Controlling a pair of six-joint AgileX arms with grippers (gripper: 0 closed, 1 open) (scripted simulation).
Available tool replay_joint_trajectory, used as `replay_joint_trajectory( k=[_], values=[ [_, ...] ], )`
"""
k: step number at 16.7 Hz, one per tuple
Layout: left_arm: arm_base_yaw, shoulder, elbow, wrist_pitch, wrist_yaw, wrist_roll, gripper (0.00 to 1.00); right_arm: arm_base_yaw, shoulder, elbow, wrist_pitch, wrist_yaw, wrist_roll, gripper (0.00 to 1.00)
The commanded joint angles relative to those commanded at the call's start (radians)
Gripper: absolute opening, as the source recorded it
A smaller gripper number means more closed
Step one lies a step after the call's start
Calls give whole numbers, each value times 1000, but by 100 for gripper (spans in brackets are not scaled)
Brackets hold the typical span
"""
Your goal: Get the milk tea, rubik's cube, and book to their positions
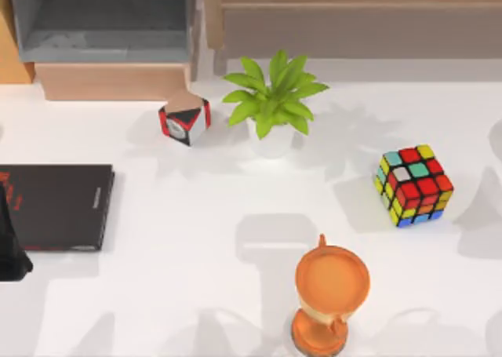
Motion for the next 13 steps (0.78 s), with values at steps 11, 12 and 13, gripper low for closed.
replay_joint_trajectory(
  k=[11, 12, 13],
  values=[
    [0, 0, 0, 0, 0, 0, 100, 60, -28, 198, -206, 49, -2, 100],
    [0, 0, 0, 0, 0, 0, 100, 81, -26, 256, -276, 64, -2, 100],
    [0, 0, 0, 0, 0, 0, 100, 107, -23, 318, -356, 81, -2, 100]
  ],
)
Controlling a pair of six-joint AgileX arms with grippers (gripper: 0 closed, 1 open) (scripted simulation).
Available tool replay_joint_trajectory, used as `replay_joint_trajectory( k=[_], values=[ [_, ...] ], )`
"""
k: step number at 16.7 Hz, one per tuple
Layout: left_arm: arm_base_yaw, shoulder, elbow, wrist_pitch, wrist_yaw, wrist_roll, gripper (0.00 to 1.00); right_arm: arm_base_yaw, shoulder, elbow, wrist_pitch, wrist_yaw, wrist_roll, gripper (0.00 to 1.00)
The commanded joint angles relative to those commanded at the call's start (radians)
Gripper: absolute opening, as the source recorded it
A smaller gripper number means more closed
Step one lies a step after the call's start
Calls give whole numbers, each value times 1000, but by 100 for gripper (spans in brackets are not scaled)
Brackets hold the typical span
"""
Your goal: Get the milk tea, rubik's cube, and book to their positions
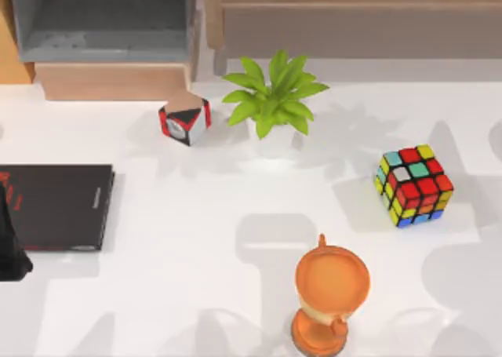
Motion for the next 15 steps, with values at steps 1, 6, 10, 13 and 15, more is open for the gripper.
replay_joint_trajectory(
  k=[1, 6, 10, 13, 15],
  values=[
    [0, 0, 0, 0, 0, 0, 100, 29, 5, 67, -91, 19, 1, 100],
    [0, 0, 0, 0, 0, 0, 100, 208, 44, 414, -662, 129, 13, 100],
    [0, 0, 0, 0, 0, 0, 100, 373, 103, 657, -1174, 227, 30, 100],
    [0, 0, 0, 0, 0, 0, 100, 501, 159, 792, -1519, 294, 46, 100],
    [0, 0, 0, 0, 0, 0, 100, 581, 196, 854, -1713, 334, 58, 100]
  ],
)
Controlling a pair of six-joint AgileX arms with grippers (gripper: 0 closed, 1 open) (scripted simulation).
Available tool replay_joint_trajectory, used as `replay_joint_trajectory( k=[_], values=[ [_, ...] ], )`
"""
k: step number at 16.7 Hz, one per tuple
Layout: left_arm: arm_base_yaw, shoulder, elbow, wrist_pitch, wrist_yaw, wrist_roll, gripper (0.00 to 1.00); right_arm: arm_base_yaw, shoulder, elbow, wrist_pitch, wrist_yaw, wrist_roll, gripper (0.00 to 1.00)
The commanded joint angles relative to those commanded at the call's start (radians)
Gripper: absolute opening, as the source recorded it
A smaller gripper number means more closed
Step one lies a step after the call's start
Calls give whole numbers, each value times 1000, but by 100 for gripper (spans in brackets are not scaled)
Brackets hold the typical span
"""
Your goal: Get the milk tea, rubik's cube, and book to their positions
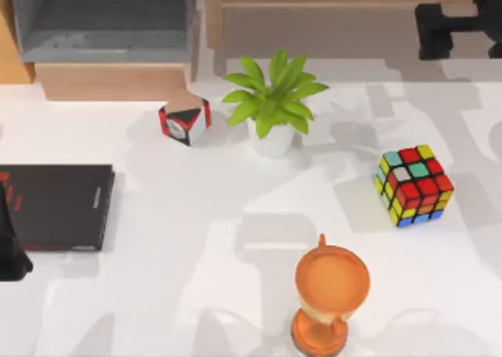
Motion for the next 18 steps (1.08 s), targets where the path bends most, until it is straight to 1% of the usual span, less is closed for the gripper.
replay_joint_trajectory(
  k=[4, 7, 14, 18],
  values=[
    [0, 0, 0, 0, 0, 0, 100, 129, 56, 50, -289, 62, 22, 100],
    [0, 0, 0, 0, 0, 0, 100, 182, 76, 40, -397, 89, 32, 100],
    [0, 0, 0, 0, 0, 0, 100, 188, 76, 33, -413, 92, 33, 100],
    [0, 0, 0, 0, 0, 0, 100, 192, 96, -33, -332, 94, 34, 100]
  ],
)
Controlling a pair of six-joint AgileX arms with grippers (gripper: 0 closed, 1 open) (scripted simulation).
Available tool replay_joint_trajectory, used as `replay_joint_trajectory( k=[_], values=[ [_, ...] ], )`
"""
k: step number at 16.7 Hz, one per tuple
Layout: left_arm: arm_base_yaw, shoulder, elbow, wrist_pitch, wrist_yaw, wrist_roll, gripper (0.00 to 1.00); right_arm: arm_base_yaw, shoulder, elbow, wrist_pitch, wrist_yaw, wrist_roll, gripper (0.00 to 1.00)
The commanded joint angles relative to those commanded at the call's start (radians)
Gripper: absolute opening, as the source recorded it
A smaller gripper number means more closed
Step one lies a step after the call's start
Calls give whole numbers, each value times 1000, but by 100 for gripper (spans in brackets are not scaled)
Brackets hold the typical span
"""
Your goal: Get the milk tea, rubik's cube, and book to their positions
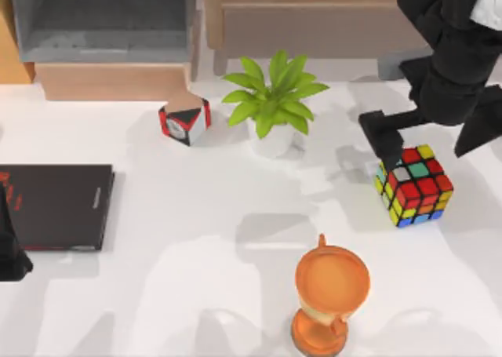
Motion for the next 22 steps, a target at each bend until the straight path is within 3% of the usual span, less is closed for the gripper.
replay_joint_trajectory(
  k=[9, 22],
  values=[
    [0, 0, 0, 0, 0, 0, 100, 3, 30, -104, 134, 0, 3, 100],
    [0, 0, 0, 0, 0, 0, 100, 3, 30, -104, 134, 0, 3, 2]
  ],
)
